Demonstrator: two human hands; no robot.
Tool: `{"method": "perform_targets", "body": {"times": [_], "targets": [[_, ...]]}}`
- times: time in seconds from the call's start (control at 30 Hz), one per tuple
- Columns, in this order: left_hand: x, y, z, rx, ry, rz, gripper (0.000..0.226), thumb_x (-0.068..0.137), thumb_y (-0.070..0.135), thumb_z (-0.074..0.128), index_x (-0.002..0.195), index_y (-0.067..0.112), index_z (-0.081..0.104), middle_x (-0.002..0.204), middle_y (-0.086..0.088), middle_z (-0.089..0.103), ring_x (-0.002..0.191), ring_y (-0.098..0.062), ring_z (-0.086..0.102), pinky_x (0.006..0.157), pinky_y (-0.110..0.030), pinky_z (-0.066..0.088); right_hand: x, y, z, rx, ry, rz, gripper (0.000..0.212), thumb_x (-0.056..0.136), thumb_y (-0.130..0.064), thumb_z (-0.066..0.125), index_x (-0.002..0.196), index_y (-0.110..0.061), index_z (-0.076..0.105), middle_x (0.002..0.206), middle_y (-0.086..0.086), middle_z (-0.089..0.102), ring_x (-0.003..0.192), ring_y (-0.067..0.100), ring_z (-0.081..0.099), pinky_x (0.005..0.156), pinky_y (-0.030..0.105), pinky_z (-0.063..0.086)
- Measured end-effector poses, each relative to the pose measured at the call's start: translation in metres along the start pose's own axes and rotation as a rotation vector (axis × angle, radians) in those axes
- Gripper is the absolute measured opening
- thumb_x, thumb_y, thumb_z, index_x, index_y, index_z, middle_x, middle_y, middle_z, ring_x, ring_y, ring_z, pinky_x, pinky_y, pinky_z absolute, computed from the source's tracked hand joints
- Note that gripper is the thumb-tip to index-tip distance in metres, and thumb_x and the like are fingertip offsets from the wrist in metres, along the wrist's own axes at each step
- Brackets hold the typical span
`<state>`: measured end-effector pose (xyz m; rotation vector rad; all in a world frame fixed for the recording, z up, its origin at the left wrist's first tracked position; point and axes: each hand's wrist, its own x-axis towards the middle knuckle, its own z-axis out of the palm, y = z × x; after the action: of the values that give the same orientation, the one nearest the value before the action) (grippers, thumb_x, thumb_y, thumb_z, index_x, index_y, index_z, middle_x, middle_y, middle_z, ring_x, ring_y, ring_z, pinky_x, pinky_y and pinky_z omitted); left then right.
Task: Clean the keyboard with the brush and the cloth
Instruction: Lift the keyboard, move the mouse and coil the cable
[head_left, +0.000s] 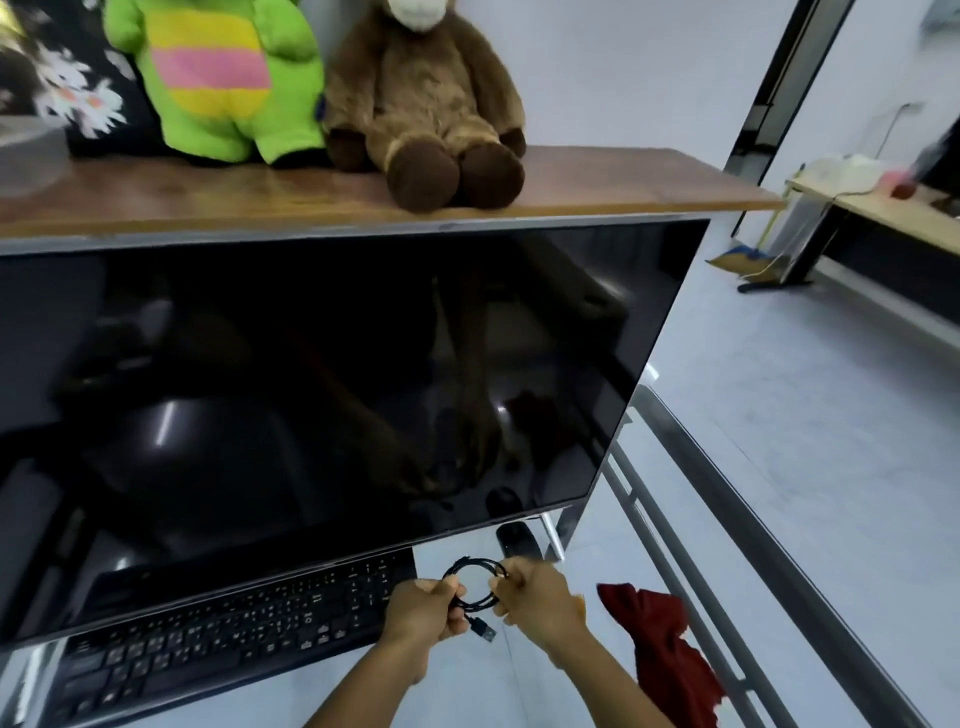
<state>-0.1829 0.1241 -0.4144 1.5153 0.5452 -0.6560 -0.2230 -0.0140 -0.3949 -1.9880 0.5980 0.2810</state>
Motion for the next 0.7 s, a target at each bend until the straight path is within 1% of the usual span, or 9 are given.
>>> {"method": "perform_targets", "body": {"times": [0.07,0.1,0.2,0.27,0.33,0.4,0.53,0.6,0.7], "targets": [[0.012,-0.002,0.000,0.115,0.020,0.044,0.021,0.093,0.008,0.061,0.077,-0.007,0.061,0.052,-0.010,0.056,0.046,-0.020,0.055,0.052,-0.034,0.056,0.017,0.005,0.010,-0.141,0.004,-0.032,0.024,0.089,-0.007,0.049,0.067,-0.014,0.048,0.073,0.010,0.062,0.061,0.020,0.060,0.060,0.036,0.051],[0.016,-0.001,-0.001,0.170,0.028,0.073,0.021,0.091,0.006,0.062,0.073,-0.004,0.058,0.048,-0.008,0.055,0.044,-0.020,0.055,0.053,-0.036,0.057,0.024,0.007,0.014,-0.227,0.007,-0.050,0.028,0.090,-0.008,0.049,0.063,-0.016,0.043,0.071,0.011,0.060,0.066,0.025,0.063,0.058,0.034,0.047],[0.027,0.002,-0.001,0.288,0.054,0.131,0.027,0.089,0.003,0.063,0.067,0.003,0.049,0.050,-0.011,0.054,0.044,-0.022,0.056,0.053,-0.038,0.058,0.041,0.017,0.026,-0.387,0.027,-0.114,0.042,0.094,-0.014,0.051,0.060,-0.022,0.029,0.063,-0.001,0.044,0.062,0.016,0.053,0.047,0.014,0.029],[0.032,0.002,-0.001,0.344,0.071,0.160,0.029,0.089,0.002,0.062,0.064,0.002,0.049,0.057,-0.016,0.056,0.051,-0.027,0.062,0.058,-0.040,0.059,0.045,0.017,0.029,-0.423,0.045,-0.116,0.034,0.096,-0.014,0.050,0.065,-0.017,0.035,0.078,0.007,0.050,0.062,0.011,0.043,0.051,0.015,0.027],[0.037,-0.001,-0.001,0.417,0.093,0.193,0.026,0.089,0.002,0.060,0.064,0.002,0.053,0.064,-0.017,0.060,0.062,-0.030,0.068,0.064,-0.040,0.060,0.048,0.016,0.032,-0.461,0.038,-0.091,0.015,0.096,-0.012,0.048,0.081,-0.011,0.047,0.095,0.012,0.053,0.080,0.019,0.050,0.063,0.017,0.032],[0.038,-0.005,0.000,0.553,0.119,0.237,0.021,0.088,0.003,0.055,0.067,0.005,0.053,0.067,-0.009,0.060,0.060,-0.020,0.061,0.055,-0.027,0.050,0.051,0.018,0.036,-0.456,0.044,-0.104,0.009,0.096,-0.010,0.048,0.100,-0.008,0.056,0.098,0.010,0.050,0.092,0.023,0.054,0.064,0.015,0.032],[0.029,-0.005,0.006,0.835,0.092,0.335,0.012,0.096,0.016,0.049,0.096,0.005,0.055,0.101,-0.012,0.060,0.070,-0.013,0.051,0.046,-0.016,0.031,0.054,0.022,0.043,-0.427,0.086,-0.152,0.033,0.094,-0.002,0.049,0.127,-0.006,0.053,0.114,0.012,0.056,0.068,0.007,0.048,0.053,0.006,0.034],[0.025,-0.004,0.007,0.936,0.083,0.369,0.029,0.100,0.021,0.045,0.121,0.001,0.048,0.123,-0.014,0.048,0.078,-0.012,0.045,0.053,-0.015,0.032,0.056,0.025,0.045,-0.411,0.093,-0.160,0.032,0.095,-0.002,0.048,0.125,-0.006,0.056,0.118,0.015,0.055,0.056,0.003,0.041,0.047,0.004,0.034],[0.021,-0.009,0.003,1.007,0.131,0.432,0.051,0.101,0.022,0.042,0.142,-0.003,0.026,0.137,-0.013,0.033,0.087,-0.014,0.051,0.071,-0.019,0.040,0.058,0.027,0.046,-0.401,0.099,-0.174,0.034,0.096,-0.004,0.048,0.130,-0.008,0.054,0.124,0.014,0.052,0.056,-0.001,0.039,0.049,0.000,0.035]]}}
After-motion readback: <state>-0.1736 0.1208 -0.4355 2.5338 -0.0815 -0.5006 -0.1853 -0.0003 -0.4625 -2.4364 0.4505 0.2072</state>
